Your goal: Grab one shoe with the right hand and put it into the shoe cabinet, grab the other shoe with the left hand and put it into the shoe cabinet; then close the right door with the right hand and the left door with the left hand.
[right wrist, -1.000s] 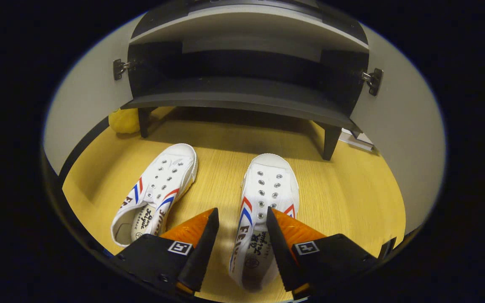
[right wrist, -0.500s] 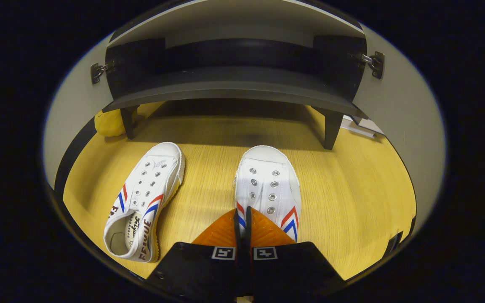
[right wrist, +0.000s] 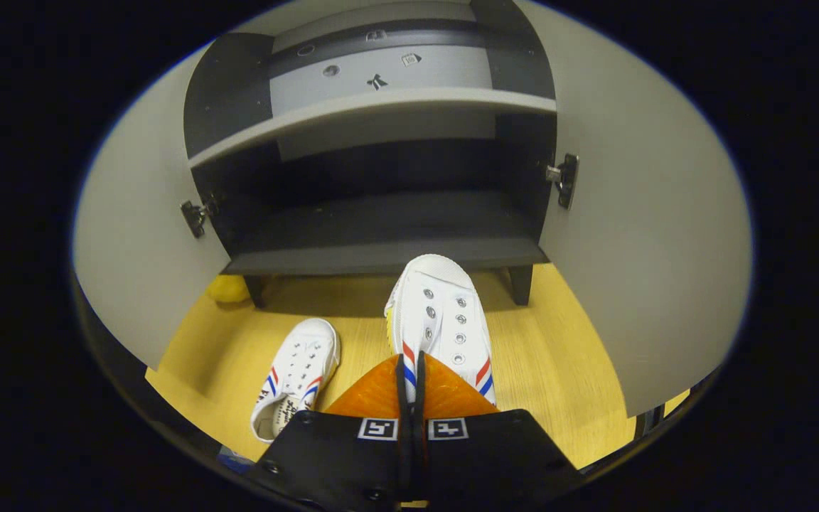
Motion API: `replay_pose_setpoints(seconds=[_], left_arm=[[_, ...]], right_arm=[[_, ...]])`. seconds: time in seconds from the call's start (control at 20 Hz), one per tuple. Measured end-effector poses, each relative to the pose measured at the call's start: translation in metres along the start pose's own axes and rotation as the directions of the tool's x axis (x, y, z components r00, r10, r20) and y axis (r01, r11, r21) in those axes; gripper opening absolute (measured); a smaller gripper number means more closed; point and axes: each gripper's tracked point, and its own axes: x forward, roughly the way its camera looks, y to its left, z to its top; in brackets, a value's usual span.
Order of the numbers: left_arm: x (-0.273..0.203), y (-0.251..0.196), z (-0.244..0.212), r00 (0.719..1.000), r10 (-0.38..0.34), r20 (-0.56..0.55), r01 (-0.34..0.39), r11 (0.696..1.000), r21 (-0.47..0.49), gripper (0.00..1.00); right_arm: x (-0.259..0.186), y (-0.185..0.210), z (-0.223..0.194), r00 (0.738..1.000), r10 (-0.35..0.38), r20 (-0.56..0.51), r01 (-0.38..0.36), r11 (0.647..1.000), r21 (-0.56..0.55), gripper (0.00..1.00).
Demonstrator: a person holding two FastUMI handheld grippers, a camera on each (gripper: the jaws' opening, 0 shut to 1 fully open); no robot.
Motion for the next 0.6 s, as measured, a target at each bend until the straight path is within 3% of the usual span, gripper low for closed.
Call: replay_pose_setpoints(seconds=[0.3,0.5,0.6], left_arm=[[0.007,-0.023,0.010,0.996,-0.077,0.054,0.077,0.997,-0.009,0.79],[0.016,-0.040,0.005,0.992,-0.112,0.051,0.115,0.992,-0.059,0.79],[0.020,-0.051,0.003,0.990,-0.133,0.041,0.136,0.988,-0.078,0.80]], right_arm=[[-0.063,0.009,0.111,0.980,0.038,0.193,-0.036,0.999,-0.013,0.01],[-0.072,0.018,0.185,0.953,0.077,0.292,-0.082,0.997,0.003,0.01],[-0.057,0.022,0.202,0.949,0.094,0.301,-0.117,0.991,0.060,0.01]])
